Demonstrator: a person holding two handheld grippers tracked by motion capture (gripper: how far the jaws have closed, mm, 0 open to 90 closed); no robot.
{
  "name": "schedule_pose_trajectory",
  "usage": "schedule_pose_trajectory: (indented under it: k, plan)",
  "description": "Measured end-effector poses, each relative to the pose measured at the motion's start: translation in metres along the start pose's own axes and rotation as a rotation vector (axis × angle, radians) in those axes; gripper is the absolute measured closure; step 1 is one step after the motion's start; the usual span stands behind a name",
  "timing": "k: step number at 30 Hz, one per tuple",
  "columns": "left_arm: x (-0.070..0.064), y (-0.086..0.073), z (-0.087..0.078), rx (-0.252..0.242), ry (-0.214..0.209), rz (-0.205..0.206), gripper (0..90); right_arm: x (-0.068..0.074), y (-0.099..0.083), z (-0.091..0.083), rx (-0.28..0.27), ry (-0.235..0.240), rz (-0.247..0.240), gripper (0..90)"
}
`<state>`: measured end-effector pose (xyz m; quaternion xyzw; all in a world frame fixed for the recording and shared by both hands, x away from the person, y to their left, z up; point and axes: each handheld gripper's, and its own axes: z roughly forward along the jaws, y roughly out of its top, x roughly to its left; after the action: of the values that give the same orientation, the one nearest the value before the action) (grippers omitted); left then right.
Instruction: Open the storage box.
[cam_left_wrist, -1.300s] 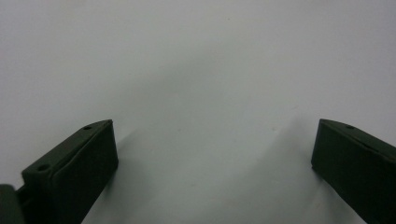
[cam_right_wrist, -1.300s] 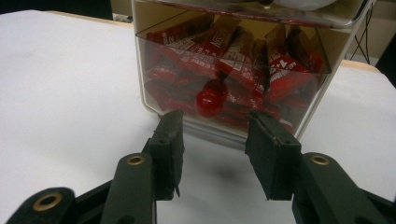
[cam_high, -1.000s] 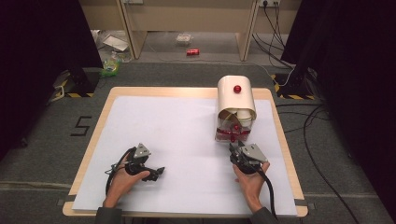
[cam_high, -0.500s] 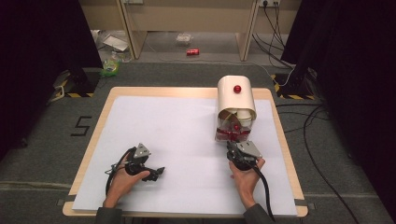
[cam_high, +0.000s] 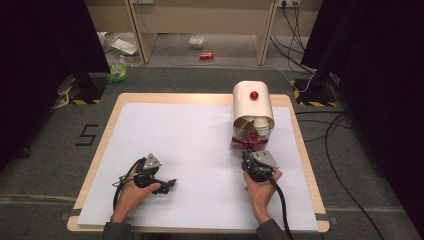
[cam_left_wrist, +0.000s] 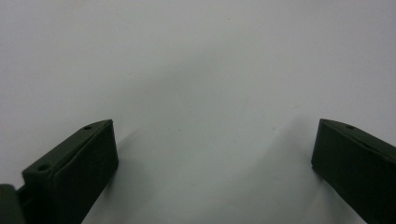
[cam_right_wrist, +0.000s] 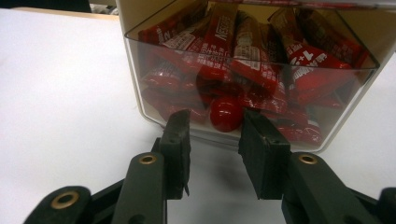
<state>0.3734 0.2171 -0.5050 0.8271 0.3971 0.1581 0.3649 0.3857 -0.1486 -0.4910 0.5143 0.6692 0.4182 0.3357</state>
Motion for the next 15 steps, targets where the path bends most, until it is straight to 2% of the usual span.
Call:
schedule_pose_trajectory:
  k: [6, 8, 11, 15]
  plan:
    - [0.0, 0.0, 0.0, 0.0, 0.0, 0.0, 0.0, 0.0014, 0.0003, 0.0004, 0.0, -0.007, 0.005, 62.7]
    - [0.0001, 0.0001, 0.0, 0.001, 0.0, 0.0, 0.0, 0.0016, 0.0005, 0.0006, -0.002, -0.005, 0.027, 62.7]
    - [-0.0001, 0.0, 0.0, 0.0, 0.001, 0.0, 0.0, 0.0026, 0.0004, 0.0005, -0.001, -0.014, 0.03, 63.4]
    - [-0.0001, 0.0, 0.0, 0.0, 0.001, 0.0, 0.0, 0.0032, 0.0006, 0.0009, -0.007, -0.019, 0.093, 64.5]
